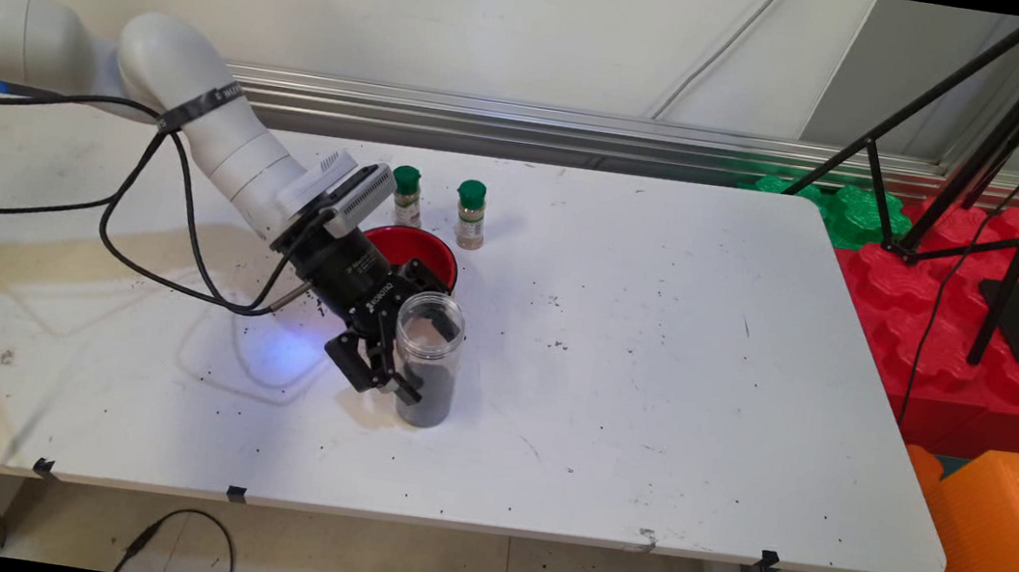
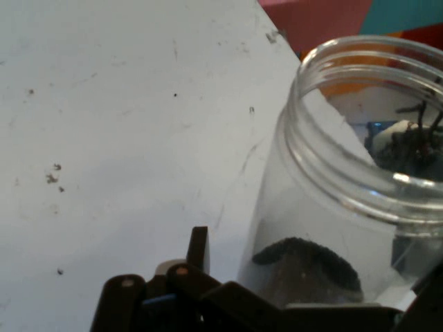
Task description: Pick up the black seasoning powder from the table
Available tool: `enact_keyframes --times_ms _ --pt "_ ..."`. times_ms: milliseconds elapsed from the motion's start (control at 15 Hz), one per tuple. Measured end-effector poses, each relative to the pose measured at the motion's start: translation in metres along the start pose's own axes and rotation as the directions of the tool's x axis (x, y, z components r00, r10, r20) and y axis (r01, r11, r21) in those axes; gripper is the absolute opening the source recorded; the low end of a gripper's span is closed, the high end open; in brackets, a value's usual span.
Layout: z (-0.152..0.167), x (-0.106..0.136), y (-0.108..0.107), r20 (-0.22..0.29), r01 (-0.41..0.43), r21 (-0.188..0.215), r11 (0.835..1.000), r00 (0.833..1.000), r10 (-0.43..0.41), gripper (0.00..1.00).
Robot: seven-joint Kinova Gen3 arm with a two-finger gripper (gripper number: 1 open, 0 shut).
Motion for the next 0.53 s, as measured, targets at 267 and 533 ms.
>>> enact_keyframes --times_ms 267,533 --pt "0.0019 -0.0021 0.0023 -0.023 0.039 0.017 0.999 0.999 -0.039 1.0" --pt "0.0038 -0.0043 0.0047 -0.045 0.074 0.028 0.997 0.996 -0.073 1.0"
